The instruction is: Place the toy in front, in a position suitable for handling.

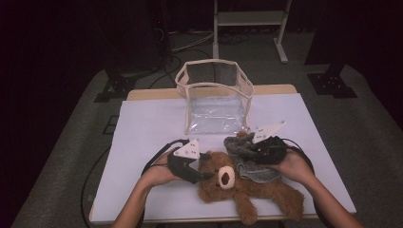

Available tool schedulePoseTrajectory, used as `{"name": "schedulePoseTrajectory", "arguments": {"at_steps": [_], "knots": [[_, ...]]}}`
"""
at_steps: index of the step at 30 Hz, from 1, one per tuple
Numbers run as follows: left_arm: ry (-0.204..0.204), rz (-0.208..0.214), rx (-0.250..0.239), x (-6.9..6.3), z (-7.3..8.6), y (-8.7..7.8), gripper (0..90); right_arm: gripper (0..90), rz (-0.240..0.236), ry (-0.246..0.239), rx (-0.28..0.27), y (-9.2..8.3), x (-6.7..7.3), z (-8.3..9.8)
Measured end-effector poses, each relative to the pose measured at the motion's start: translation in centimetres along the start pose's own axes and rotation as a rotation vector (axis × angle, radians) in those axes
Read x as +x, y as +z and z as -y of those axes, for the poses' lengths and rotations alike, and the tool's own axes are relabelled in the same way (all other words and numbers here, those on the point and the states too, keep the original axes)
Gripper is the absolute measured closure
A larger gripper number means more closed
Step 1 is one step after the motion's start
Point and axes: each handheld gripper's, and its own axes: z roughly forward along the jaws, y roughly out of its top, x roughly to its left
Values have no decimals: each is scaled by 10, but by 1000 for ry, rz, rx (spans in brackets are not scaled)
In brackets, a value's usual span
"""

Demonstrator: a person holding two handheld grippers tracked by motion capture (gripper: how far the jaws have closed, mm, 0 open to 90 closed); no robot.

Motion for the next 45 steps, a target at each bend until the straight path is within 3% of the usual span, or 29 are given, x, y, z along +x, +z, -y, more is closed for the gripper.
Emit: {"name": "schedulePoseTrajectory", "arguments": {"at_steps": [5,10,13,16,20,26,30,34,38,45], "knots": [[10,0,13,-5,1,0,367,808,-37,19,-50,-12,5,-2],[10,-25,15,-2,-3,10,375,809,-93,-45,-71,5,30,-24],[11,-29,20,-2,-3,7,374,808,-80,-71,-42,14,32,-26],[15,-35,7,-4,-1,1,372,808,-51,-52,0,8,24,-14],[34,-38,4,-9,1,-10,372,806,-46,-7,-49,-18,23,5],[55,-23,17,-22,4,-16,369,805,-5,6,-73,-50,33,32],[67,-8,30,-30,7,-11,359,805,17,21,-102,-62,40,53],[73,-16,56,-30,8,3,351,806,34,31,-132,-58,44,65],[59,-37,67,-27,8,15,333,808,67,11,-147,-45,35,64],[13,-51,36,-16,4,21,336,810,84,17,-144,-34,-1,57]]}}
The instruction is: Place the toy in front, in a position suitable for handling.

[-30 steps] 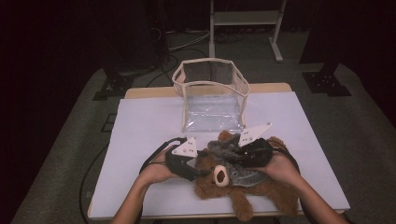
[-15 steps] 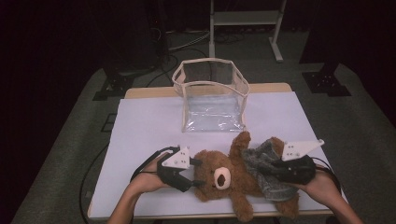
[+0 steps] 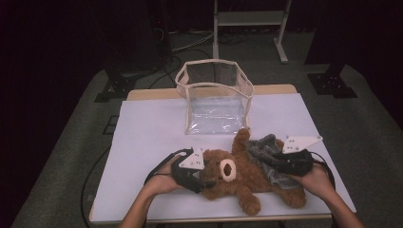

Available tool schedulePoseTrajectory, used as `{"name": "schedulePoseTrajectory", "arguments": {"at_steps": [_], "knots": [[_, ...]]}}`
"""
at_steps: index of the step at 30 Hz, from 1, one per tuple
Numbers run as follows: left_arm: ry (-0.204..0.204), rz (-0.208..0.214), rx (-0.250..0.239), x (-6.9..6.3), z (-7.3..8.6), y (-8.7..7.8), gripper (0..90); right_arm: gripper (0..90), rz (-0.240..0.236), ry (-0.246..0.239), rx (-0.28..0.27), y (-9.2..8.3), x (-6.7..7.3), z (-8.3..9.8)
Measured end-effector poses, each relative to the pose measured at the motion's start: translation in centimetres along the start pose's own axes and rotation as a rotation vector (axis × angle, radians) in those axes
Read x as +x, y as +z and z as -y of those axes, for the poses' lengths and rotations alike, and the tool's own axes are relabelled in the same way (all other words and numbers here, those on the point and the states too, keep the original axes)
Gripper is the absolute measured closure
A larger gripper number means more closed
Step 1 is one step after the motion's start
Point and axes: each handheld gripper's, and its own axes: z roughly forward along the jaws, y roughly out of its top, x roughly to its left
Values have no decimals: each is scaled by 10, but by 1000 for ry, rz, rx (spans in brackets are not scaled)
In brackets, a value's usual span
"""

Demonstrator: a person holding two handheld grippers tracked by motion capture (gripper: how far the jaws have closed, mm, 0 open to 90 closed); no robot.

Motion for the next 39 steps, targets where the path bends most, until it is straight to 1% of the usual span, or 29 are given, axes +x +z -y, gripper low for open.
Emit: {"name": "schedulePoseTrajectory", "arguments": {"at_steps": [3,4,5,7,8,9,10,12,14,16,17,19,20,22,23,24,25,26,28,30,32,33,34,37,38,39], "knots": [[-22,-21,-6,5,-4,3,340,811,8,5,18,8,-13,-8],[-31,-27,-8,7,-4,4,346,811,8,11,22,11,-15,-10],[-42,-33,-12,8,-4,5,352,811,12,8,30,12,-16,-14],[-63,-33,-28,11,-4,7,359,812,24,4,44,12,-14,-23],[-69,-35,-36,11,-5,8,361,812,24,5,41,11,-11,-28],[-69,-37,-41,12,-6,10,363,812,12,5,30,10,-8,-33],[-72,-41,-44,12,-8,12,363,812,-13,2,17,10,-4,-38],[-73,-45,-42,10,-14,19,363,812,-52,-30,7,16,12,-51],[-62,-52,-27,10,-18,23,362,812,-87,-71,-10,24,29,-62],[-67,-54,-26,11,-16,22,361,811,-93,-99,-13,29,39,-67],[-77,-51,-33,11,-14,20,359,811,-88,-103,-11,30,41,-66],[-87,-49,-47,12,-11,16,360,811,-97,-69,-8,30,37,-59],[-91,-50,-55,12,-9,13,361,811,-90,-63,2,29,35,-55],[-84,-52,-65,11,-8,8,364,810,-76,-48,25,25,31,-46],[-74,-51,-63,11,-7,6,370,810,-54,-52,51,23,30,-42],[-72,-48,-67,10,-5,4,378,810,-45,-52,66,22,29,-38],[-71,-46,-71,9,-5,4,389,809,-53,-37,65,21,28,-34],[-67,-45,-69,8,-4,4,395,809,-59,-33,63,20,28,-32],[-64,-52,-63,8,-5,7,402,809,-58,-37,57,19,31,-34],[-68,-54,-64,9,-5,11,402,809,-62,-47,36,19,35,-39],[-72,-54,-69,11,-7,12,401,809,-99,-50,-11,19,40,-45],[-78,-56,-70,11,-7,12,400,809,-109,-54,-28,20,43,-48],[-75,-58,-66,12,-8,13,399,808,-114,-68,-35,22,48,-52],[-73,-64,-56,13,-8,12,390,809,-130,-105,-32,33,56,-56],[-75,-64,-57,13,-7,11,386,809,-128,-116,-24,36,56,-55],[-81,-63,-66,13,-5,9,384,809,-130,-115,-23,37,55,-53]]}}
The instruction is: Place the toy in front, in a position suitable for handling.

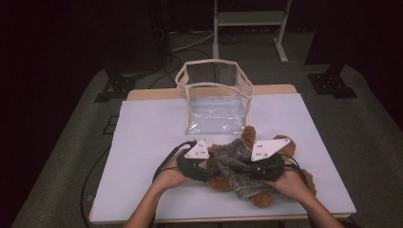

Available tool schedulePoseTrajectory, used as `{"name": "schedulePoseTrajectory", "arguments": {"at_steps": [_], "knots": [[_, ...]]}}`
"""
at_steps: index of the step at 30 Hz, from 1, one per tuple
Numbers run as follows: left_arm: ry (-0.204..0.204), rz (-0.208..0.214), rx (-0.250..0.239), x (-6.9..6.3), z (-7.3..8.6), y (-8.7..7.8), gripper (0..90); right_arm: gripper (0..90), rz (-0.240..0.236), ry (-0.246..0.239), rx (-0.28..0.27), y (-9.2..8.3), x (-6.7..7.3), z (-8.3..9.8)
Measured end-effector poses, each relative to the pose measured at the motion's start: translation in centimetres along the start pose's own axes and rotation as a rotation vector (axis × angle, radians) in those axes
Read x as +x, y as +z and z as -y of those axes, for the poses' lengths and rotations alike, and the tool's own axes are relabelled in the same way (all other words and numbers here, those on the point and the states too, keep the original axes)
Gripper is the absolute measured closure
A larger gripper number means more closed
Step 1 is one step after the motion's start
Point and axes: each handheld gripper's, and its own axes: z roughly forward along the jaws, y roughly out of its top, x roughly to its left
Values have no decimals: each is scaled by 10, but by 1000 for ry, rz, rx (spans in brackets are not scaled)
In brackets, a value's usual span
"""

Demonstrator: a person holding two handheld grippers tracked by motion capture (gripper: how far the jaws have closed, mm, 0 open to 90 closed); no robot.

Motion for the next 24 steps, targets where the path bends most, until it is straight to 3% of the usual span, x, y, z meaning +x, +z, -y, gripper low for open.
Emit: {"name": "schedulePoseTrajectory", "arguments": {"at_steps": [3,7,10,19,24], "knots": [[5,-6,-1,-1,4,-6,385,809,26,-4,20,-6,-6,9],[-1,5,9,-3,13,-11,392,808,67,46,50,-15,-16,22],[-11,2,2,-2,14,-7,410,808,77,46,48,-13,-16,20],[-28,-26,2,6,6,3,410,808,16,-1,8,7,-2,-7],[-28,-9,-8,6,11,-4,407,809,13,-7,47,11,-5,3]]}}
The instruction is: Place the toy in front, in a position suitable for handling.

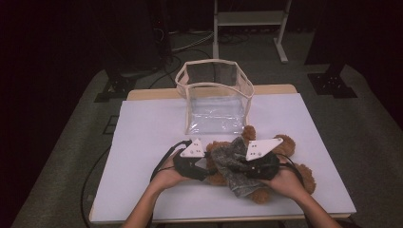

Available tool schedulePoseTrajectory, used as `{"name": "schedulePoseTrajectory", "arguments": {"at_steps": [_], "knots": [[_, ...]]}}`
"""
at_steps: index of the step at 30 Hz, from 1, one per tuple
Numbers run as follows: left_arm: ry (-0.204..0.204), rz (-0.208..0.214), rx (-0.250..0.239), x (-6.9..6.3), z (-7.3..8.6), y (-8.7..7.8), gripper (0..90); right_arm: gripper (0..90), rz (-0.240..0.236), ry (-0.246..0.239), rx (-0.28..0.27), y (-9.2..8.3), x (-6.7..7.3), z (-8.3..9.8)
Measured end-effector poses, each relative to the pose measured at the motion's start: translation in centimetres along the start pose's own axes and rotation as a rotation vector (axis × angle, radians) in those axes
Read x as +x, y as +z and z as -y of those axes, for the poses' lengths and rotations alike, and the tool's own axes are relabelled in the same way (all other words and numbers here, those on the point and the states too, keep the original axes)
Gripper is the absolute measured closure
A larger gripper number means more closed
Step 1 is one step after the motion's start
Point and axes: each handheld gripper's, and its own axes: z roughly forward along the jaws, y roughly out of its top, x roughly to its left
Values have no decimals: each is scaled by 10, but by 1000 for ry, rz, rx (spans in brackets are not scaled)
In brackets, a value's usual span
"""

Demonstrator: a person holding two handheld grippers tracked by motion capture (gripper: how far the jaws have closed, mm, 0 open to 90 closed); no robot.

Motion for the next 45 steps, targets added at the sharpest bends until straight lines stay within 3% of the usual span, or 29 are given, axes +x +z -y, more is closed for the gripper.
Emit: {"name": "schedulePoseTrajectory", "arguments": {"at_steps": [6,10,15,18,25,28,31,36,41,45], "knots": [[-6,18,-6,-1,3,2,412,808,40,28,28,-14,-4,13],[-7,28,-6,-2,1,8,412,808,35,-4,17,-8,3,1],[-4,40,-4,-5,0,10,411,808,0,3,-19,7,6,-15],[-3,44,-5,-6,2,9,407,808,-15,0,-8,16,8,-17],[-4,50,-21,-6,3,7,408,808,1,15,18,0,8,0],[-5,51,-22,-8,2,11,409,808,12,8,13,-1,9,-4],[-4,52,-26,-9,3,11,409,808,9,-5,7,10,9,-17],[-18,48,-33,-8,5,11,407,809,14,6,19,24,-2,-33],[-1,50,-34,-9,5,10,405,808,34,23,19,13,-17,-40],[9,55,-32,-11,5,8,405,807,36,35,5,0,-20,-36]]}}
